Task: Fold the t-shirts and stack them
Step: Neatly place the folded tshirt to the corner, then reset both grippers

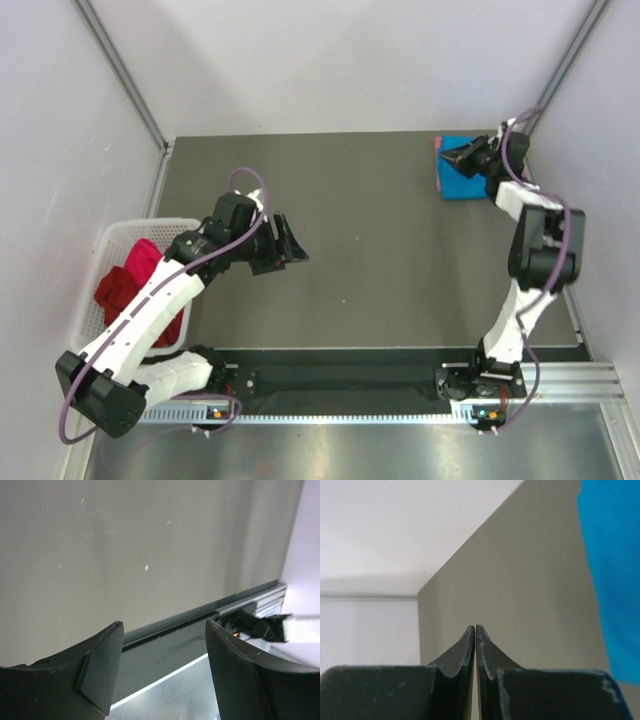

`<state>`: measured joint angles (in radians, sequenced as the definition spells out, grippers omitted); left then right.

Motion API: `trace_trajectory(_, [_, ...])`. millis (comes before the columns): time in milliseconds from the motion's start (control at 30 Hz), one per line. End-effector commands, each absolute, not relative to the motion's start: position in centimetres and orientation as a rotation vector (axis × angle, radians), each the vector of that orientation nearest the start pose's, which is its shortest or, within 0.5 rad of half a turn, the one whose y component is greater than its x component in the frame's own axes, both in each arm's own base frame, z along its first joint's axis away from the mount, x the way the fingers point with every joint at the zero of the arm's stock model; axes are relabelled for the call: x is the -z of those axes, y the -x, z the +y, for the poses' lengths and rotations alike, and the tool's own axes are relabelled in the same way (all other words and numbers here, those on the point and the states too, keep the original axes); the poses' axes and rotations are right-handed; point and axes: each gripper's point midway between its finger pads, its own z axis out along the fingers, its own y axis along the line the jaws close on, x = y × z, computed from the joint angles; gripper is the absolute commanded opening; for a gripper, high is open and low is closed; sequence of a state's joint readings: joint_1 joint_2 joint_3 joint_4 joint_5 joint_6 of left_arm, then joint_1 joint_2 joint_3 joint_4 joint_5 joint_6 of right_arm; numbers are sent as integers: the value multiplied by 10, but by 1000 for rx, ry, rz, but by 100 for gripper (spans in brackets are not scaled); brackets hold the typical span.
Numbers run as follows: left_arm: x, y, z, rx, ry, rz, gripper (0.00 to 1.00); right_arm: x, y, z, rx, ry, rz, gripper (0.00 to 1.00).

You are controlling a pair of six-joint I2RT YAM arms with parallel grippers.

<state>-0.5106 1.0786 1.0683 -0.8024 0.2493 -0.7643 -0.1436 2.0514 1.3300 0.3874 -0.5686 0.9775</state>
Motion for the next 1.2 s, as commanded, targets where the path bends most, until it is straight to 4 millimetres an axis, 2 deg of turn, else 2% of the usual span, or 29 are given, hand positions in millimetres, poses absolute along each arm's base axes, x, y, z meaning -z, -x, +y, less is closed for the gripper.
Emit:
trace_trajectory(0, [-242, -240, -215, 946, 212, 2392, 71, -226, -517, 62, -964, -481, 1951, 3])
trace_trajectory(33, [-246, -247, -219, 969, 212, 2358, 71, -227, -506, 66, -929, -460, 1991, 4])
trace_trajectory(67, [-247, -249, -222, 988, 226, 2349, 72, -230, -482, 70, -882, -412, 2046, 5])
trace_trajectory(133, [-246, -253, -224, 1012, 246, 2314, 72, -232, -457, 91, -870, -329, 2097, 6])
trace_trajectory(167, [-246, -255, -224, 1025, 276, 2299, 73, -233, -435, 97, -861, -292, 2119, 7])
trace_trajectory(200, [-237, -254, -223, 1026, 296, 2305, 73, -232, -422, 104, -877, -271, 2126, 8])
trace_trajectory(267, [-243, -256, -225, 1080, 328, 2238, 73, -225, -385, 124, -939, -251, 2141, 9])
trace_trajectory(300, [-228, -253, -224, 1080, 349, 2252, 73, -228, -374, 134, -993, -216, 2115, 9])
trace_trajectory(333, [-237, -254, -224, 1121, 362, 2195, 73, -226, -362, 138, -1032, -239, 2116, 9])
trace_trajectory(367, [-235, -252, -223, 1132, 368, 2179, 74, -217, -340, 142, -1071, -235, 2123, 9])
trace_trajectory(400, [-219, -248, -221, 1127, 388, 2195, 74, -216, -332, 144, -1090, -225, 2106, 10])
trace_trajectory(467, [-222, -246, -217, 1155, 408, 2130, 74, -203, -305, 144, -1111, -228, 2103, 13])
trace_trajectory(500, [-207, -243, -211, 1130, 440, 2139, 74, -199, -296, 143, -1109, -227, 2107, 14])
trace_trajectory(567, [-213, -239, -206, 1160, 468, 2069, 75, -181, -272, 139, -1088, -227, 2144, 20])
trace_trajectory(600, [-199, -235, -202, 1153, 490, 2081, 76, -173, -266, 134, -1059, -247, 2159, 23])
trace_trajectory(633, [-208, -234, -201, 1190, 492, 2023, 77, -165, -259, 131, -1044, -273, 2173, 35])
trace_trajectory(667, [-204, -232, -199, 1196, 506, 2016, 77, -151, -247, 128, -1039, -302, 2179, 43])
trace_trajectory(700, [-188, -227, -197, 1195, 525, 2033, 78, -143, -243, 124, -1025, -346, 2176, 50])
trace_trajectory(733, [-196, -224, -197, 1247, 533, 1984, 79, -135, -237, 123, -1043, -400, 2184, 60])
trace_trajectory(767, [-192, -221, -197, 1265, 544, 1974, 80, -119, -229, 123, -1051, -429, 2202, 64])
trace_trajectory(800, [-171, -216, -195, 1268, 575, 1998, 80, -115, -225, 126, -1079, -434, 2212, 71])
trace_trajectory(833, [-182, -212, -195, 1330, 578, 1934, 80, -111, -222, 128, -1108, -469, 2221, 80])
trace_trajectory(867, [-179, -208, -194, 1352, 586, 1925, 81, -108, -219, 130, -1130, -472, 2228, 84])
trace_trajectory(900, [-165, -203, -192, 1358, 607, 1935, 81, -110, -219, 132, -1143, -465, 2220, 93])
trace_trajectory(933, [-173, -198, -189, 1403, 619, 1883, 81, -115, -220, 134, -1165, -456, 2207, 99])
trace_trajectory(967, [-163, -196, -185, 1399, 647, 1878, 81, -121, -219, 137, -1196, -431, 2197, 99])
trace_trajectory(1000, [-169, -190, -179, 1416, 650, 1831, 82, -124, -220, 138, -1202, -414, 2188, 100])
trace_trajectory(1133, [-161, -185, -160, 1392, 746, 1759, 86, -135, -210, 152, -1363, -374, 2085, 100])
trace_trajectory(1167, [-158, -183, -160, 1374, 744, 1795, 87, -127, -200, 154, -1394, -377, 2065, 100])
